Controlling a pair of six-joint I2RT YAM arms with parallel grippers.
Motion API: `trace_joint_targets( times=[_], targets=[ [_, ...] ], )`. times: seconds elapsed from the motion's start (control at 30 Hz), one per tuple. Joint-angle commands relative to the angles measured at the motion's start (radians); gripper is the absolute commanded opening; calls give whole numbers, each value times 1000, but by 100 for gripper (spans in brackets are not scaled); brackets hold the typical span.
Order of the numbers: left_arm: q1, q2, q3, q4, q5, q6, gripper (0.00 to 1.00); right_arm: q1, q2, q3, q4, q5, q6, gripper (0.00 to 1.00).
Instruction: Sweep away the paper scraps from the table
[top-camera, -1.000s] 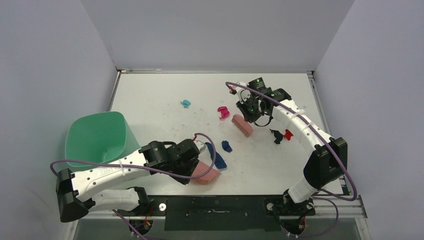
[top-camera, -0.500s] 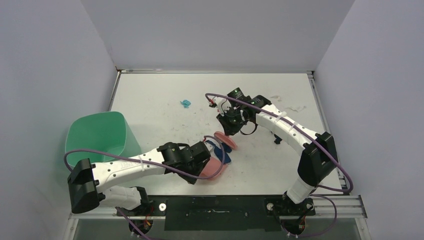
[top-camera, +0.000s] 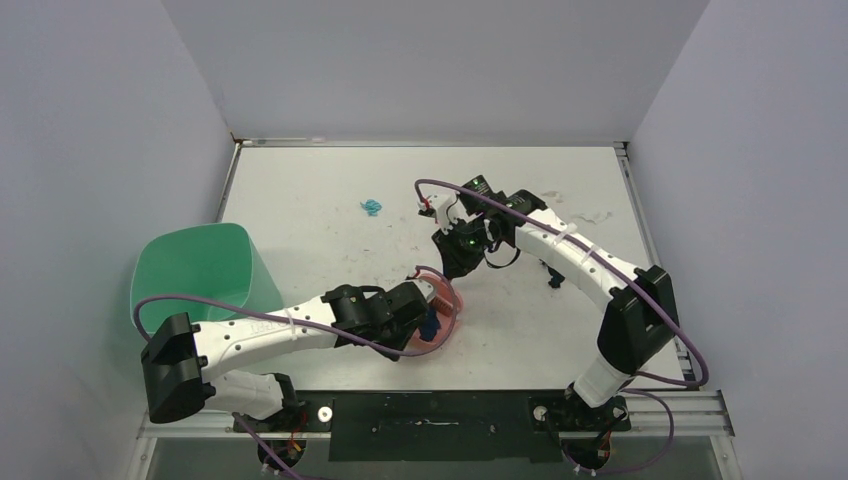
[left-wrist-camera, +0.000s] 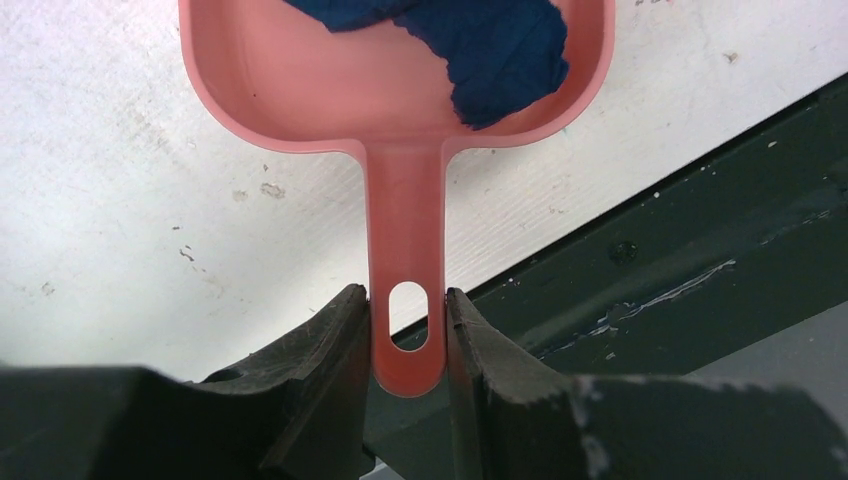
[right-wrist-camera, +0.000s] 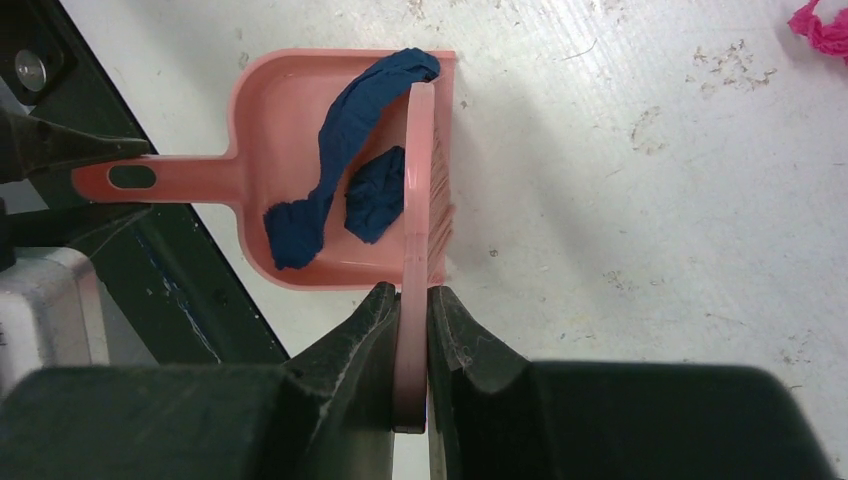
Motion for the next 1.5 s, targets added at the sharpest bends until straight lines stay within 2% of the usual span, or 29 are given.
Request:
trace_joint_targets(
  times=[0.0,0.2,0.43,0.6,0.73,0.83,0.97,1.1,1.3,1.47],
  targets=[
    [-5,1,13,133,-31,31,0,6,-53,3,-58,-64,-13,5],
    [-6,-52,-44,197,-73,26,0,-42,-94,10,-129,18,-105,5],
    [-30,-79,-156,417,-83,38,0,-135,-180,28,-218,64,-251,5],
    [-91,-36,-199,574,-98,66,0,-272,-215,90,-313,53,-357,5],
    [-134,27,-195,684,-118,110,0,-393,-234,135,-338,117,-398,5],
    [-151,103,-129,670,-111,122,0,-522,-236,154,-343,169,-420,5],
    [-179,189,19,548,-93,105,0,-703,-224,160,-302,247,-430,5],
    [-196,265,144,430,-77,102,0,-840,-215,98,-122,366,-425,5],
    [-193,363,280,323,-45,123,0,-881,-184,-70,168,559,-459,5],
    [-178,461,395,238,-33,140,0,-883,-95,-59,172,524,-429,5]
  ],
)
